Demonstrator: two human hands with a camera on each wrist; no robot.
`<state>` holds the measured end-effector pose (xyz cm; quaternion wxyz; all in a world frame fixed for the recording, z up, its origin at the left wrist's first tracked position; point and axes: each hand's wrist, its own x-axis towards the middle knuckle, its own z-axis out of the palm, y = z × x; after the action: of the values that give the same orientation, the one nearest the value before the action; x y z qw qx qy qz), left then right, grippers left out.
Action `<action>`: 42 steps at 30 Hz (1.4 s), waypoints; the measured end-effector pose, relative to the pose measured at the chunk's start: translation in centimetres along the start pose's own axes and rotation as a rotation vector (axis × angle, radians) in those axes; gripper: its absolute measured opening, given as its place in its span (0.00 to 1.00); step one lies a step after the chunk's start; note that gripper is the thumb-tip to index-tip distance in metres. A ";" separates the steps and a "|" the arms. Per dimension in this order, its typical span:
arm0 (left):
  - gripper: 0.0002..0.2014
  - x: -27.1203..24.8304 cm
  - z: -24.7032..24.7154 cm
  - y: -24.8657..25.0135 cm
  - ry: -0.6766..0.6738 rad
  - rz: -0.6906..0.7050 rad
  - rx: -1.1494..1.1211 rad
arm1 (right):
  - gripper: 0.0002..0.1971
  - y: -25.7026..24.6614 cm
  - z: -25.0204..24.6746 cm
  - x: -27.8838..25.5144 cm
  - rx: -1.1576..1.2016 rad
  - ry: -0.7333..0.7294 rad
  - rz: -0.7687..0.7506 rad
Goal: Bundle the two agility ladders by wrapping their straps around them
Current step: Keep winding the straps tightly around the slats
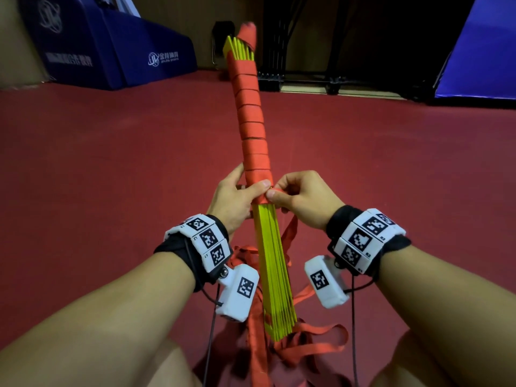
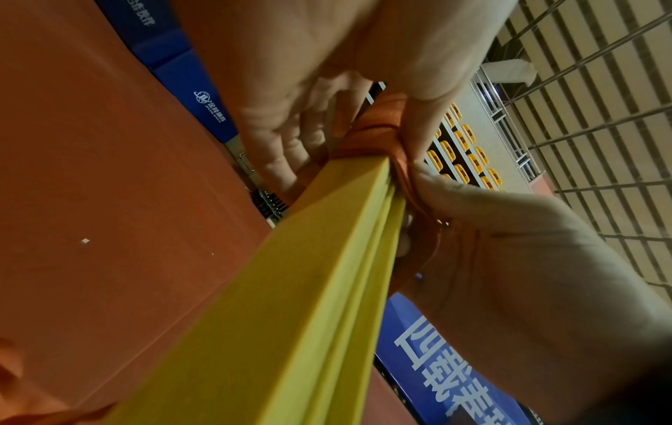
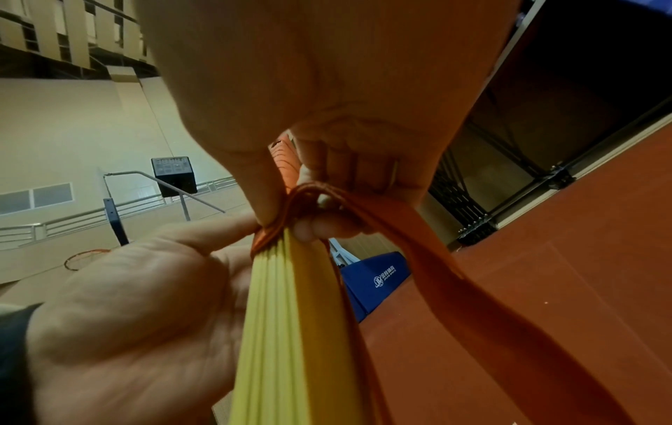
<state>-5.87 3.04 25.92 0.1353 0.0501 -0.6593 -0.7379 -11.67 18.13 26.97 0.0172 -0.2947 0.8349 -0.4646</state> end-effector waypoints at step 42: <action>0.08 0.2 1.5 0.2 0.067 -0.127 -0.159 | 0.16 2.3 -1.1 -0.5 0.061 -0.186 -0.011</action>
<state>-6.37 4.37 26.28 0.1138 0.1055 -0.5891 -0.7930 -12.70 20.12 25.70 0.1009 -0.3407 0.8135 -0.4603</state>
